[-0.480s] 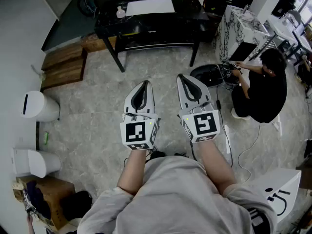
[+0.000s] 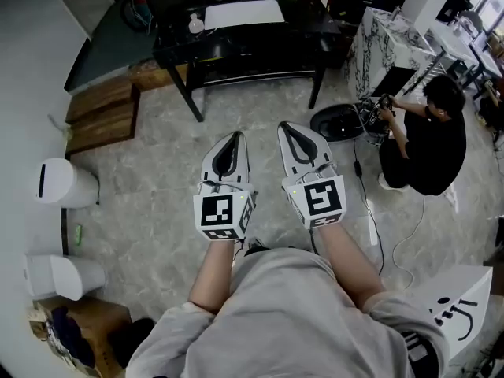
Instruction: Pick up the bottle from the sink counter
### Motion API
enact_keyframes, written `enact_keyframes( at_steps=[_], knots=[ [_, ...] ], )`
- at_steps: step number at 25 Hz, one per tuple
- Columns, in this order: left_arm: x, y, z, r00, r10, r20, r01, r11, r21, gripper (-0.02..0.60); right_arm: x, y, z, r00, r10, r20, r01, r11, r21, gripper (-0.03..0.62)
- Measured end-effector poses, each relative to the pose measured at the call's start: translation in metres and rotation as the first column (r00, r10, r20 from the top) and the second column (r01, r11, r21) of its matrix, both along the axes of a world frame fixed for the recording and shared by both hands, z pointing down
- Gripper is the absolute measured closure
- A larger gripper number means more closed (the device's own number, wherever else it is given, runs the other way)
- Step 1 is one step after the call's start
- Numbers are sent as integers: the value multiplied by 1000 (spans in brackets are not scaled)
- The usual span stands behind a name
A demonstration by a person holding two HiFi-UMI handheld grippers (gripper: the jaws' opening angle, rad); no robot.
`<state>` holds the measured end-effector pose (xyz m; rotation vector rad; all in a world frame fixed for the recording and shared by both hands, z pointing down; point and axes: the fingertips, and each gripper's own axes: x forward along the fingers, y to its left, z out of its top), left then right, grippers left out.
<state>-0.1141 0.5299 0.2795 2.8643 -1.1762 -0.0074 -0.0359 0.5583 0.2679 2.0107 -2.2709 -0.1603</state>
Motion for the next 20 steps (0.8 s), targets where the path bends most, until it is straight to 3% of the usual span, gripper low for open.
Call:
enact_keyframes(
  at_steps=[12, 20],
  knots=[
    [-24, -42, 20, 998, 62, 15, -62, 998, -28, 569, -32, -48, 15, 997, -6, 72, 7, 1000, -15, 585],
    [-27, -80, 45, 999, 25, 27, -23, 997, -79, 569, -30, -86, 46, 997, -33, 63, 38, 996, -82, 585]
  ],
)
